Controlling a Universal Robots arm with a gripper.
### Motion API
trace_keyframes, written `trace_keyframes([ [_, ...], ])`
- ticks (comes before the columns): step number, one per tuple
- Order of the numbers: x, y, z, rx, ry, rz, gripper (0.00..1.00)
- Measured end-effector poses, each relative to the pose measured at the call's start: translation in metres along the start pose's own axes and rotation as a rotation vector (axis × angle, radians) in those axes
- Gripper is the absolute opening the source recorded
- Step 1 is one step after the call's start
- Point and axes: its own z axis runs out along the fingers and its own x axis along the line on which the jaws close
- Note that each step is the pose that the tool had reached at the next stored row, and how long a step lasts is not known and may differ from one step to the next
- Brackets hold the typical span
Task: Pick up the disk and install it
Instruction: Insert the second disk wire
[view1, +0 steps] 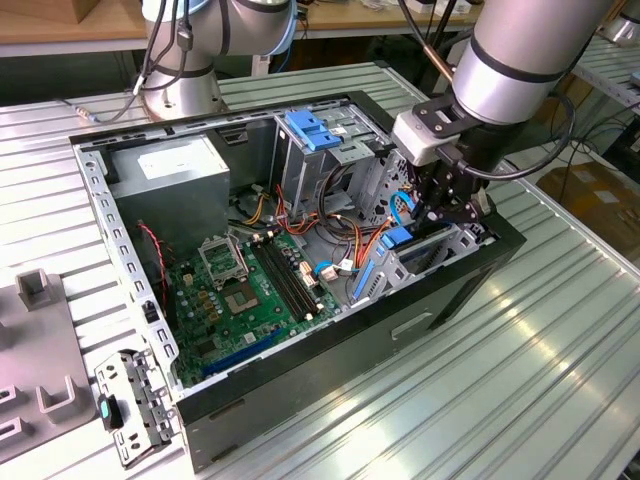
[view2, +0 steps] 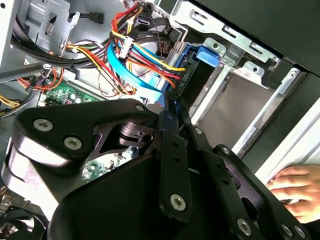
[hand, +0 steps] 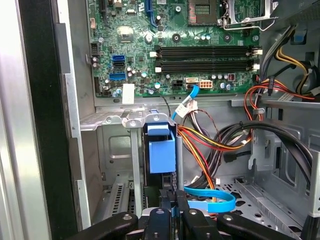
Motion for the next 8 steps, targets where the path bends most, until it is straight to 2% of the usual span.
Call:
trace_keyframes([
  [8, 0.0002, 0.0004, 0.0025, 0.0005, -0.0001, 0.000, 0.17],
])
